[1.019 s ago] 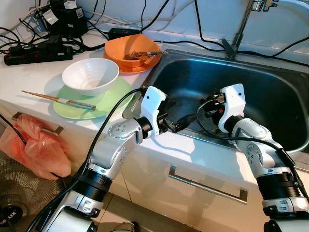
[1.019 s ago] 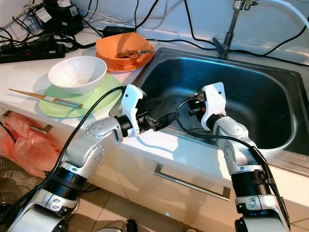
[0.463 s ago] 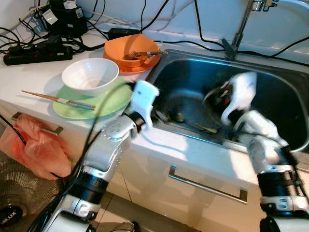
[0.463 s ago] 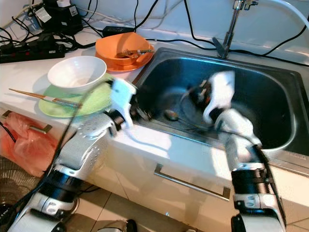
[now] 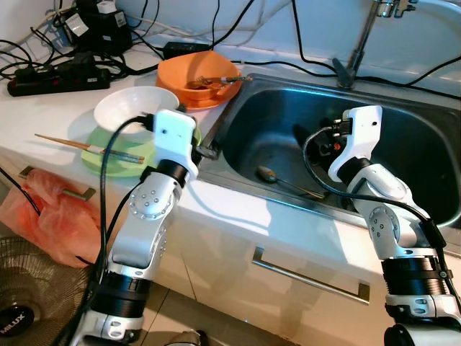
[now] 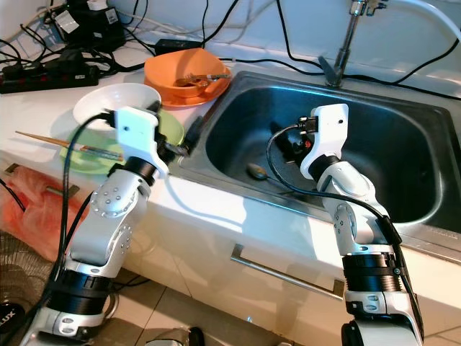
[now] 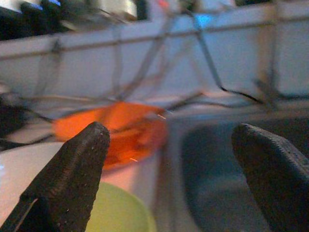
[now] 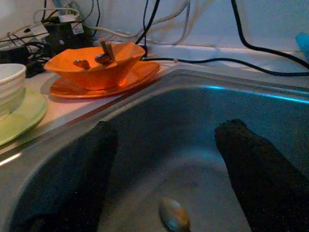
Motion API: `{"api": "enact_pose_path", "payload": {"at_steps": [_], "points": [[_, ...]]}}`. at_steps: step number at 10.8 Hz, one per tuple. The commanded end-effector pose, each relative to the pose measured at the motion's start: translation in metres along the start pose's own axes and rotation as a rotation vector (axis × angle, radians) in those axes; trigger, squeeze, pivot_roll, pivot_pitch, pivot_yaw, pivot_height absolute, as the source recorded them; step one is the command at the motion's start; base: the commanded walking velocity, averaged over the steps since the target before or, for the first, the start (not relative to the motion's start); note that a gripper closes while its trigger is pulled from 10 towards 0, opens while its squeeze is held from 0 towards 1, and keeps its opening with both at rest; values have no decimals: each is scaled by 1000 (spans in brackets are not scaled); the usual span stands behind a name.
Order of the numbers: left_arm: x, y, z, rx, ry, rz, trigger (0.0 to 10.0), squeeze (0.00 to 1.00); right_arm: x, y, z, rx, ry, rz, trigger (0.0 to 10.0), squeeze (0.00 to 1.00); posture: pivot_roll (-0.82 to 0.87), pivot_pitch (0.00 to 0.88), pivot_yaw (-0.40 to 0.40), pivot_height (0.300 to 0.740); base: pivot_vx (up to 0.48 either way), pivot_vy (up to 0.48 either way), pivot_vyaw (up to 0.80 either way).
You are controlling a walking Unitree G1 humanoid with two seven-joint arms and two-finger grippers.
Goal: Kitchen organization
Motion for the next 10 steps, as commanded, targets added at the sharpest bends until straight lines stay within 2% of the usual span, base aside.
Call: {"api": "enact_pose_path", "payload": {"at_steps": [1, 2, 4, 5, 6, 7, 8, 10], "points": [[17, -5, 24, 124, 37, -70, 10000, 1000, 0, -3, 1, 6, 13, -5, 10000, 1000, 32, 50, 28, 740, 0, 0, 0], [25, -14, 55, 290, 88, -109, 10000, 1000, 1, -2, 4, 17, 21, -8, 10000, 1000, 35, 50, 28, 740, 0, 0, 0], [32, -22, 77, 428, 148, -137, 10000, 1000, 0, -2, 4, 17, 22, -8, 10000, 1000, 36, 50, 25, 740, 0, 0, 0], [39, -24, 95, 494, 170, -141, 10000, 1000, -2, -3, 2, 13, 23, -3, 10000, 1000, 36, 48, 24, 740, 0, 0, 0], [31, -26, 106, 554, 140, -98, 10000, 1000, -2, -3, 2, 12, 21, -2, 10000, 1000, 36, 47, 25, 740, 0, 0, 0], [23, -27, 114, 597, 115, -61, 10000, 953, -2, -2, 2, 12, 20, -4, 10000, 1000, 35, 47, 26, 740, 0, 0, 0], [20, -29, 122, 636, 96, -41, 10000, 0, -2, -2, 2, 13, 19, -5, 10000, 1000, 36, 48, 28, 740, 0, 0, 0], [13, -28, 135, 696, 40, 7, 10000, 0, -3, -3, 5, 25, 25, -6, 10000, 1000, 38, 53, 32, 740, 0, 0, 0]]}}
Point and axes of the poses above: a point about 5 cm out from each wrist's last joint towards the gripper, its own y axis pointing out of the wrist towards the gripper, its own x axis along the axis of the wrist's last joint, z = x × y, the point moved 4 cm from there along y, pointing out of the wrist towards the gripper, and after that the axes turned 14 degrees about -y, right-handed, at the moved point
